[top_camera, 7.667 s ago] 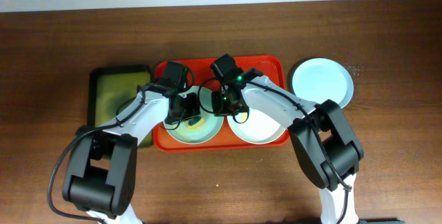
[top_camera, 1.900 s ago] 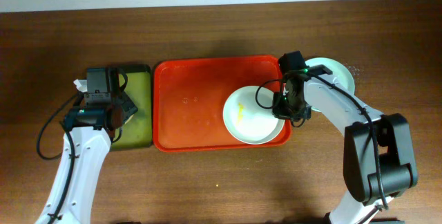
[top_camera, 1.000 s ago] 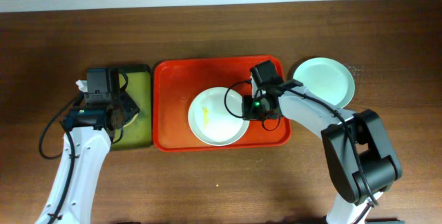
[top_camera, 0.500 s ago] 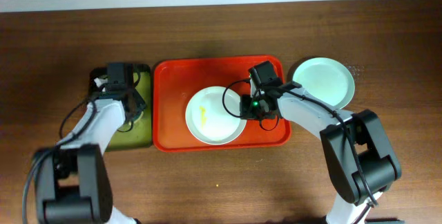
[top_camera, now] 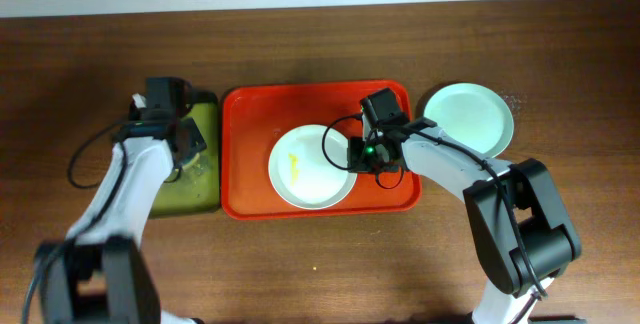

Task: Clean dirty plates on tray and stack at the side
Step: 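Bring the sponge in the left gripper over the last white plate, then scrub the white plate with the sponge while the right gripper holds it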

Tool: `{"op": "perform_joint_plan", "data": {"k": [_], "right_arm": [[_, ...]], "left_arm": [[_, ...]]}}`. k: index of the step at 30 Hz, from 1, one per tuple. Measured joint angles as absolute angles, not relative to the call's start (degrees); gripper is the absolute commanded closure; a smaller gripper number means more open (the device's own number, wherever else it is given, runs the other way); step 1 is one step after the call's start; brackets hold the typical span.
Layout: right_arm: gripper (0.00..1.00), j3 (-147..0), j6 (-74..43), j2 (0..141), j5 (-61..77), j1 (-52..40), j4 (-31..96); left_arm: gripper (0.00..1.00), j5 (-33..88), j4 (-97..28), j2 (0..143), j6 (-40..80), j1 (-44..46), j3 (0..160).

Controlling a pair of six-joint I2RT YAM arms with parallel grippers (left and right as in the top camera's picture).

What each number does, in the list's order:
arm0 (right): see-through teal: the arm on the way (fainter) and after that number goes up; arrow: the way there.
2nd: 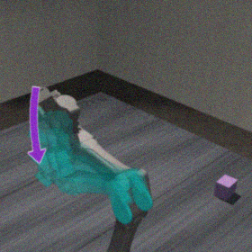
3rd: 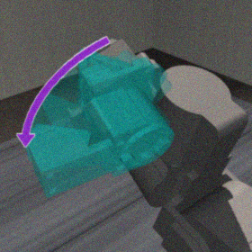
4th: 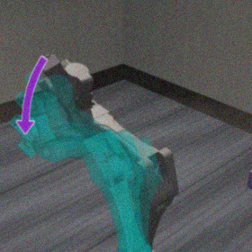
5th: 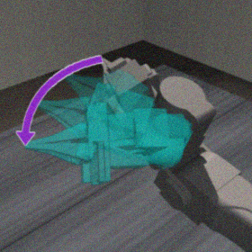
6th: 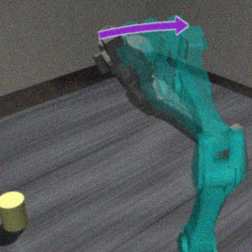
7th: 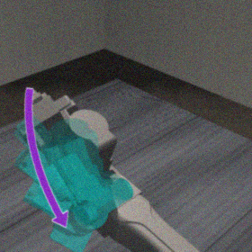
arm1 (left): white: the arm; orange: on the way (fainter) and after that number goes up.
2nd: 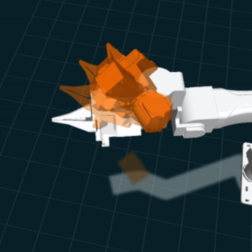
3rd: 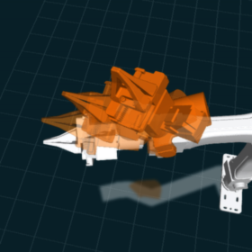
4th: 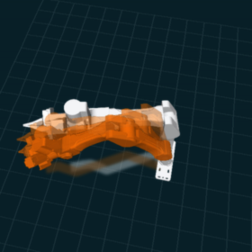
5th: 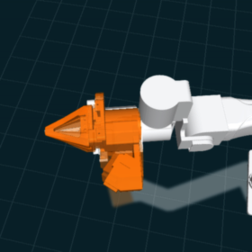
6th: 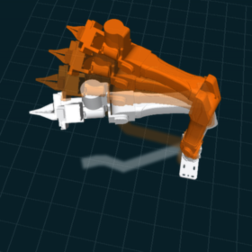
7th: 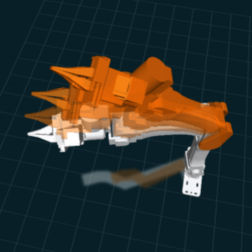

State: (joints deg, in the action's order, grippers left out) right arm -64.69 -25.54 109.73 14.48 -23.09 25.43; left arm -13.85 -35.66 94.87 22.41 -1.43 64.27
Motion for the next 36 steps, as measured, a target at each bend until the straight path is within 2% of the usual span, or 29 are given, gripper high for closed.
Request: {"op": "perform_joint_plan", "data": {"k": [5, 7, 11, 18, 26, 31, 33, 36], "right_arm": [[0.96, -64.64, -24.88, 109.80, 15.27, -23.09, 24.45], [0.96, -64.53, -23.11, 110.02, 16.75, -23.09, 23.62], [0.96, -64.49, -21.17, 110.17, 18.17, -23.09, 23.51], [0.96, -64.47, -20.56, 110.24, 18.79, -23.09, 23.53], [0.96, -64.47, -20.53, 110.24, 18.79, -23.09, 23.51], [0.96, -64.47, -20.58, 110.24, 18.79, -23.09, 23.51], [0.96, -64.47, -20.56, 110.24, 18.79, -23.09, 23.51], [0.96, -64.47, -20.58, 110.32, 19.05, -23.16, 23.51]], "left_arm": [[1.00, 0.05, -38.30, 80.90, 22.04, -0.89, 66.48], [1.00, 5.48, -40.38, 81.93, 22.04, 1.52, 66.50], [1.00, 8.86, -41.93, 86.59, 22.00, 8.91, 66.48], [1.00, 10.13, -39.81, 99.90, 22.00, 19.25, 66.48], [1.00, 11.81, -32.62, 104.88, 22.04, 24.82, 66.39], [1.00, 11.62, -29.89, 108.01, 23.83, 24.95, 66.39], [1.00, 9.85, -30.48, 108.66, 24.05, 24.97, 66.54], [1.00, 0.97, -34.52, 108.64, 24.29, 25.67, 67.48]]}}
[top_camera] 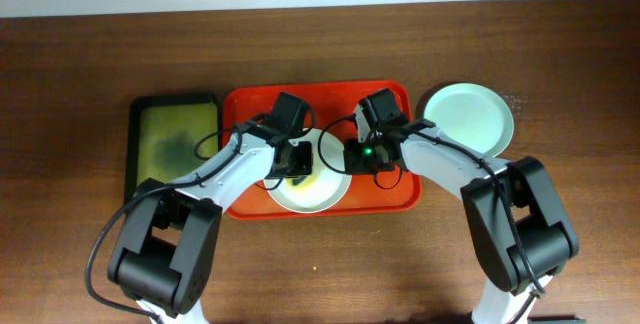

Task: Clean dirty plates on tray and stack at the side
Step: 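Scrub the white plate with the sponge while the right gripper holds it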

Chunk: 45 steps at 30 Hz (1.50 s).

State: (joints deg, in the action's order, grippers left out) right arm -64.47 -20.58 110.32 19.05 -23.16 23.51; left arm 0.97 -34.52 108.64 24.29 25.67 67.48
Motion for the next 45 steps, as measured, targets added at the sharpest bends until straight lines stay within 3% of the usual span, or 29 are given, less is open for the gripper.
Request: {"op": "perform_joint_plan", "data": {"k": [5, 9, 17, 26, 36, 45], "right_arm": [[0.96, -64.47, -20.60, 110.59, 19.92, -23.51, 23.11], [0.96, -64.47, -20.75, 110.76, 20.58, -24.32, 22.90], [0.96, -64.47, -20.80, 110.76, 20.49, -24.03, 23.09], [0.96, -64.49, -20.80, 110.76, 20.47, -23.99, 23.09], [0.96, -64.49, -20.78, 110.76, 20.43, -23.99, 23.14], [0.96, -64.55, -20.80, 110.74, 20.36, -23.99, 24.05]], "left_arm": [[1.00, -17.04, -41.60, 108.64, 24.47, 26.22, 68.14], [1.00, -19.70, -46.06, 108.64, 24.49, 26.28, 70.83], [1.00, 6.42, -42.65, 106.63, 24.49, 25.82, 73.97], [1.00, 8.97, -35.09, 106.30, 24.51, 28.38, 65.23], [1.00, -18.85, -41.85, 105.10, 24.69, 28.84, 63.90], [1.00, -25.85, -43.35, 92.49, 26.15, 26.87, 66.35]]}}
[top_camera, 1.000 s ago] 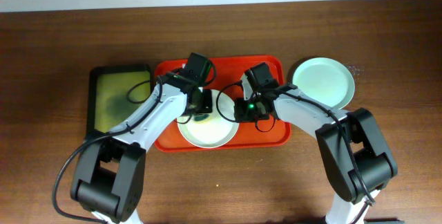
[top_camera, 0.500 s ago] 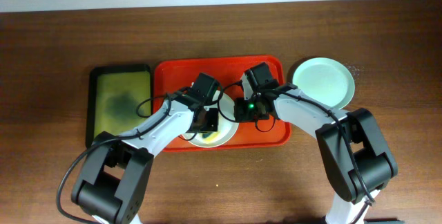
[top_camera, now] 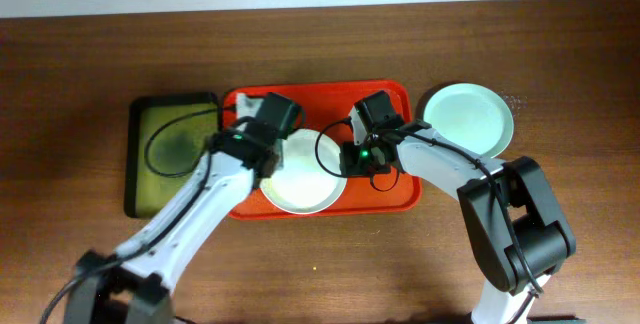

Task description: Clean dirty plates on tray and stack at the side

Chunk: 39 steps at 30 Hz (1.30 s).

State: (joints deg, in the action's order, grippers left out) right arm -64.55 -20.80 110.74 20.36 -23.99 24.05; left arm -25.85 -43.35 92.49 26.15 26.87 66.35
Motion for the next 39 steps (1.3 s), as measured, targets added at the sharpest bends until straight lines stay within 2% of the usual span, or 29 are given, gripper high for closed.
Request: {"op": "perform_joint_plan", "data": {"k": [5, 8, 12, 13, 17, 19, 23, 26, 31, 32, 33, 34, 36, 39], "right_arm": [[0.96, -66.48, -20.82, 110.74, 20.27, -23.77, 29.95], [0.96, -72.03, -20.73, 110.61, 17.76, -23.66, 40.05], [0.96, -86.70, -19.03, 109.82, 7.55, -24.03, 58.48], [0.96, -94.32, -18.20, 109.67, 1.83, -24.77, 65.63], [0.96, -112.86, -17.26, 108.57, -19.53, -32.12, 77.91], [0.96, -117.10, -16.12, 108.31, -32.95, -37.82, 79.83], [0.96, -117.27, -10.98, 108.29, -50.98, -45.23, 79.64], [0.96, -117.27, -6.37, 108.29, -58.74, -47.81, 76.58], [0.96, -117.27, 1.83, 108.29, -66.87, -47.83, 74.76], [0.96, -117.27, 3.27, 108.29, -68.31, -47.86, 74.70], [0.96, -117.27, 5.21, 108.29, -69.65, -47.94, 74.46], [0.96, -117.27, 7.53, 108.29, -70.65, -48.03, 73.69], [0.96, -117.27, 11.44, 108.29, -71.75, -48.60, 72.01], [0.96, -117.27, 15.92, 108.29, -74.67, -50.89, 68.58]], "left_arm": [[1.00, -18.96, -44.45, 83.88, 26.85, 14.83, 66.67], [1.00, -14.22, -45.84, 83.88, 26.87, 5.96, 66.81], [1.00, -11.70, -45.47, 86.26, 26.92, 0.36, 66.74], [1.00, -11.29, -45.10, 87.20, 27.07, -0.23, 66.70], [1.00, -10.70, -42.65, 92.44, 27.27, -0.78, 66.65], [1.00, -10.66, -41.06, 94.39, 27.27, -1.23, 66.65], [1.00, -10.33, -40.38, 95.53, 28.40, -6.57, 66.65], [1.00, -9.50, -39.40, 96.33, 29.61, -11.07, 66.65], [1.00, -6.90, -37.93, 103.92, 29.63, -10.90, 66.65], [0.92, -6.57, -37.87, 105.43, 29.65, -10.90, 66.65], [0.66, -6.22, -37.63, 106.61, 29.63, -10.90, 66.65], [0.45, -6.15, -37.21, 107.37, 29.76, -10.90, 66.65], [0.32, -5.72, -36.97, 107.37, 29.61, -10.92, 66.67], [0.30, -4.47, -41.43, 107.37, 28.67, -10.85, 68.82]]}}
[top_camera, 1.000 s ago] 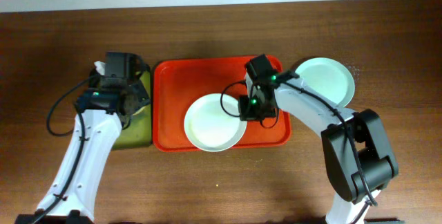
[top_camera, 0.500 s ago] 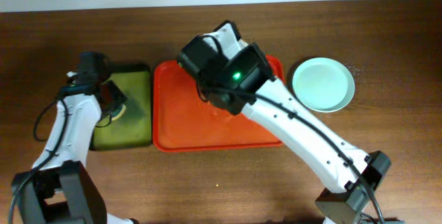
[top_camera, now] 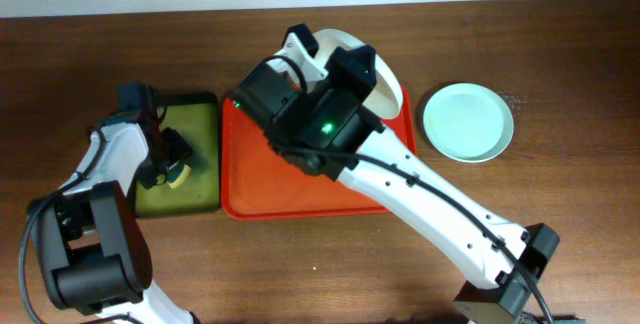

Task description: Clean dirty plates on tray and stack at the side

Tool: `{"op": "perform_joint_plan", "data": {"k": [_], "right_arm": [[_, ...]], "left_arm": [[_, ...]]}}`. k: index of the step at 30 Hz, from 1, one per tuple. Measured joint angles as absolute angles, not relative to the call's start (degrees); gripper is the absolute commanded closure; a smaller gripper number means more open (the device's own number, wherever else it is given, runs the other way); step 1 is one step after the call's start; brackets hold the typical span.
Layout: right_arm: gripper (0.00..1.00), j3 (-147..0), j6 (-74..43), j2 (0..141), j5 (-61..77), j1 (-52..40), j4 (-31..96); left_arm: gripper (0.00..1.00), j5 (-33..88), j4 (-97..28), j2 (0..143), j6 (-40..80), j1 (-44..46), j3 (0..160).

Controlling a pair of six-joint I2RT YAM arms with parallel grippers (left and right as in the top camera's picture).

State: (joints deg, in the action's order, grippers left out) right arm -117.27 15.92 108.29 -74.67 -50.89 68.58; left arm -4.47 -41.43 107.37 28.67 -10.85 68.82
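Observation:
In the overhead view my right arm is raised close to the camera. Its gripper (top_camera: 318,52) is shut on the rim of a white plate (top_camera: 385,76), which hangs tilted above the far edge of the red tray (top_camera: 300,189). The arm hides most of the plate. My left gripper (top_camera: 175,164) is down in the dark green dish (top_camera: 205,134) at the left, its fingers on a yellowish sponge (top_camera: 180,176). A mint-green plate (top_camera: 467,121) lies on the table to the right of the tray.
The brown table (top_camera: 560,214) runs around the tray on all sides. The raised right arm crosses the tray's middle and right side and hides what lies under it. The green dish touches the tray's left edge.
The left gripper was on the white plate in the tray and is now back in the green dish. The right gripper has lifted the plate off the tray, up towards the camera.
First the left gripper was at the green dish while the right held the rim of a white plate with a yellow smear. Then the left gripper was on that plate twice, and the smear was gone. Now the plate is held aloft and the left gripper is back at the dish.

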Motion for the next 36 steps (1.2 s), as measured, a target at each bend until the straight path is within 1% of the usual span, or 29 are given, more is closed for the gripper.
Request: {"op": "perform_joint_plan", "data": {"k": [2, 3, 4, 5, 7, 10, 14, 17, 18, 19, 22, 23, 24, 25, 27, 28, 31, 34, 36], "right_arm": [[0.96, -117.27, 19.16, 108.29, -75.90, -52.64, 65.69], [0.96, -117.27, 21.12, 108.29, -76.84, -53.49, 64.14], [0.96, -117.27, 22.20, 108.29, -77.69, -53.98, 63.22], [0.96, -117.27, 23.40, 108.29, -79.48, -54.72, 62.37], [0.96, -117.27, 23.73, 108.29, -80.62, -55.46, 62.30], [0.96, -117.34, 21.37, 108.29, -77.67, -56.21, 64.03], [0.96, -117.45, 19.66, 108.29, -60.53, -55.79, 71.79], [0.96, -117.45, 15.62, 108.29, -48.49, -51.88, 71.09], [0.96, -117.45, 13.56, 108.29, -42.39, -51.13, 71.05], [0.96, -117.45, 10.52, 108.31, -34.24, -42.28, 71.00], [0.96, -117.56, 5.45, 109.19, -10.63, -23.68, 73.43], [0.96, -117.56, 4.38, 110.17, -4.27, -16.97, 74.65], [0.96, -117.40, 3.16, 112.29, 3.22, -6.55, 76.82], [0.96, -116.88, 2.63, 113.30, 6.48, -1.96, 77.49], [0.96, -113.49, 2.07, 113.69, 10.35, 4.23, 76.49], [0.96, -110.00, 1.67, 113.93, 11.75, 8.93, 74.81], [0.96, -101.30, 1.32, 114.74, 12.80, 18.74, 68.45], [0.96, -95.90, 1.34, 114.85, 13.21, 23.59, 63.46], [0.96, -93.78, 1.28, 114.85, 13.21, 24.25, 60.49]], "left_arm": [[0.29, -4.21, -47.97, 106.59, 28.08, -10.85, 74.32], [0.19, -4.08, -50.94, 105.51, 28.03, -10.85, 77.34], [0.01, -3.97, -53.23, 104.44, 27.92, -10.85, 79.35], [0.00, -3.81, -56.23, 101.58, 27.68, -10.85, 82.37], [0.01, -3.81, -56.71, 97.82, 27.44, -10.85, 83.88], [0.01, -3.81, -57.06, 95.68, 27.42, -10.85, 84.09], [0.01, -3.79, -57.28, 95.90, 27.44, -10.85, 84.09], [0.01, -3.79, -57.28, 95.90, 27.44, -10.85, 84.09], [0.00, -3.79, -57.25, 95.90, 27.42, -10.85, 84.09], [0.01, -3.81, -57.41, 95.90, 27.42, -10.85, 84.09], [0.01, -3.79, -57.67, 95.90, 27.42, -10.85, 84.09], [0.01, -3.81, -57.69, 95.90, 27.42, -10.85, 84.09], [0.01, -3.79, -57.71, 95.90, 27.44, -10.85, 84.09], [0.01, -3.79, -57.71, 95.90, 27.42, -10.85, 84.09], [0.00, -3.81, -57.69, 95.90, 27.42, -10.85, 84.09], [0.01, -3.81, -57.65, 95.90, 27.42, -10.85, 84.09], [0.01, -3.79, -57.69, 95.90, 27.42, -10.85, 84.09], [0.00, -3.81, -57.65, 95.90, 27.42, -10.85, 84.09], [0.01, -3.79, -57.65, 95.90, 27.42, -10.85, 84.09]]}}
